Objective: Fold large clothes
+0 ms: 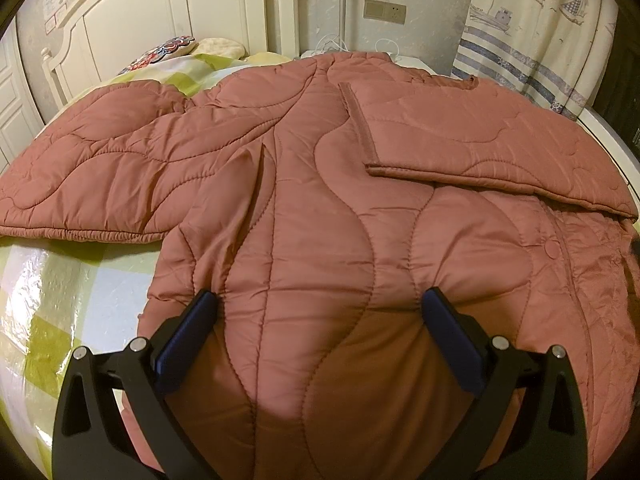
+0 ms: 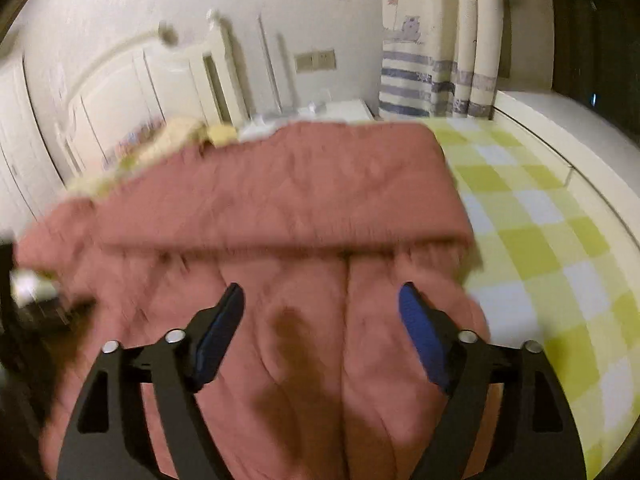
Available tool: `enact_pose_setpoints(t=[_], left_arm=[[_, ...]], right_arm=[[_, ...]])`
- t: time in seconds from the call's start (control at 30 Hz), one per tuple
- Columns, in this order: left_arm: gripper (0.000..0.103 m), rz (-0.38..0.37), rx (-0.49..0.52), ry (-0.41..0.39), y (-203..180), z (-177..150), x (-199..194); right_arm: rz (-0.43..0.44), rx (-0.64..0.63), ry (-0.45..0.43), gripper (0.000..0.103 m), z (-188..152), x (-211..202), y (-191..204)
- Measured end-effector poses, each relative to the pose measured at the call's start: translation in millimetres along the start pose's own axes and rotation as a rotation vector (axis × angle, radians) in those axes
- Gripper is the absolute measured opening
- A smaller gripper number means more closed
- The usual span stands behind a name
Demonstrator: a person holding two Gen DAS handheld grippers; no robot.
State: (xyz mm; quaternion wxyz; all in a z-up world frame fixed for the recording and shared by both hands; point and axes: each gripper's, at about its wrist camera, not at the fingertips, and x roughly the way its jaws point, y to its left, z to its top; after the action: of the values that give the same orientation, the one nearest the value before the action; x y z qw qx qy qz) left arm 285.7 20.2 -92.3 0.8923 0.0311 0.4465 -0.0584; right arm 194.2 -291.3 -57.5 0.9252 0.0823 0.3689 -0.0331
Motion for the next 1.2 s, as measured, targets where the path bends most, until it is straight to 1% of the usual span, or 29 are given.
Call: enact_pose_setpoints(t=[0.03, 0.1, 0.2, 0.27, 0.3, 0.37, 0.4, 0.47, 0.53, 0.6, 0.63, 0.67, 0.7, 0.73, 0.77, 0.8, 0.83, 0.87, 0.9, 0.93, 0.97, 1.0, 1.03, 1.07, 1.1, 1.13, 1.17, 1.2], left_arm=[[0.101, -0.001, 0.002, 0.0, 0, -1, 0], [0.101, -0.002, 0.004, 0.003, 1, -6, -3], [0.101, -0.005, -0.006, 0.0, 3, -10, -7], [0.101, -0.005, -0.008, 0.001, 3, -10, -6], [0.101, -0.004, -0.007, 0.002, 2, -10, -6], [0.101, -0.001, -0.005, 0.002, 1, -9, -6], [0.101, -0.003, -0.006, 0.003, 0, -9, -6], [0.101, -0.003, -0.006, 0.003, -1, -8, -6], [0.101, -0.002, -0.006, 0.003, -1, -8, -5], [0.101, -0.002, -0.006, 0.003, 0, -8, -6], [0.101, -0.001, -0.005, 0.004, -1, -8, -5], [0.101, -0.002, -0.006, 0.004, 0, -7, -5], [0.101, -0.003, -0.006, 0.004, 0, -8, -5], [0.101, -0.004, -0.007, 0.005, 0, -7, -5], [0.101, -0.003, -0.007, 0.007, 0, -7, -5], [0.101, 0.0, -0.006, 0.009, -1, -6, -4], [0.101, 0.002, -0.006, 0.011, -1, -7, -4], [0.101, 0.002, -0.005, 0.013, -1, -6, -4], [0.101, 0.0, -0.004, 0.015, 0, -6, -4], [0.101, -0.005, -0.001, 0.018, 0, -6, -4], [0.101, -0.022, 0.003, 0.019, 2, -5, -5], [0.101, -0.053, -0.003, 0.012, 6, -6, -8], [0.1, -0.133, -0.043, -0.014, 17, -7, -16], [0.097, -0.192, -0.094, -0.039, 28, -9, -23], [0.097, -0.257, -0.175, -0.077, 47, -12, -32], [0.097, -0.333, -0.308, -0.136, 78, -19, -45], [0.098, -0.36, -0.4, -0.168, 102, -25, -51], [0.098, -0.369, -0.492, -0.197, 127, -31, -57]], right_arm=[[0.005, -0.018, 0.042, 0.078, -4, 3, -1], [-0.01, -0.018, 0.038, 0.078, -5, 2, 1], [-0.027, 0.021, 0.077, 0.078, -8, 8, -2], [-0.051, 0.024, 0.074, 0.078, -4, 7, 0], [-0.051, 0.011, 0.052, 0.078, 1, 6, 8], [-0.004, -0.033, -0.007, 0.078, 15, -2, 26], [0.003, -0.068, -0.03, 0.078, 20, -9, 38], [-0.034, -0.173, -0.082, 0.078, 37, -12, 69], [-0.04, -0.215, -0.088, 0.08, 53, -3, 84], [-0.044, -0.218, -0.054, 0.082, 70, 16, 88], [-0.096, -0.201, -0.019, 0.084, 77, 36, 81], [-0.126, -0.184, 0.023, 0.087, 78, 50, 74], [-0.136, -0.158, 0.1, 0.087, 76, 69, 64], [-0.126, -0.123, 0.195, 0.088, 70, 90, 53], [-0.106, -0.091, 0.192, 0.088, 63, 96, 44], [-0.089, -0.082, 0.148, 0.088, 60, 90, 42], [-0.083, -0.08, 0.133, 0.088, 58, 82, 41], [-0.107, -0.074, 0.106, 0.088, 57, 70, 41], [-0.121, -0.066, 0.062, 0.088, 55, 57, 42], [-0.107, -0.062, -0.002, 0.089, 52, 39, 44], [-0.082, -0.067, -0.039, 0.089, 48, 28, 46], [-0.061, -0.079, -0.05, 0.09, 43, 23, 50], [-0.04, -0.117, -0.027, 0.092, 36, 26, 54], [-0.046, -0.148, 0.005, 0.092, 30, 34, 56], [-0.064, -0.165, 0.057, 0.092, 24, 45, 55], [-0.068, -0.155, 0.098, 0.091, 24, 53, 53], [-0.067, -0.127, 0.104, 0.091, 27, 54, 48], [-0.07, -0.1, 0.083, 0.091, 29, 52, 43]])
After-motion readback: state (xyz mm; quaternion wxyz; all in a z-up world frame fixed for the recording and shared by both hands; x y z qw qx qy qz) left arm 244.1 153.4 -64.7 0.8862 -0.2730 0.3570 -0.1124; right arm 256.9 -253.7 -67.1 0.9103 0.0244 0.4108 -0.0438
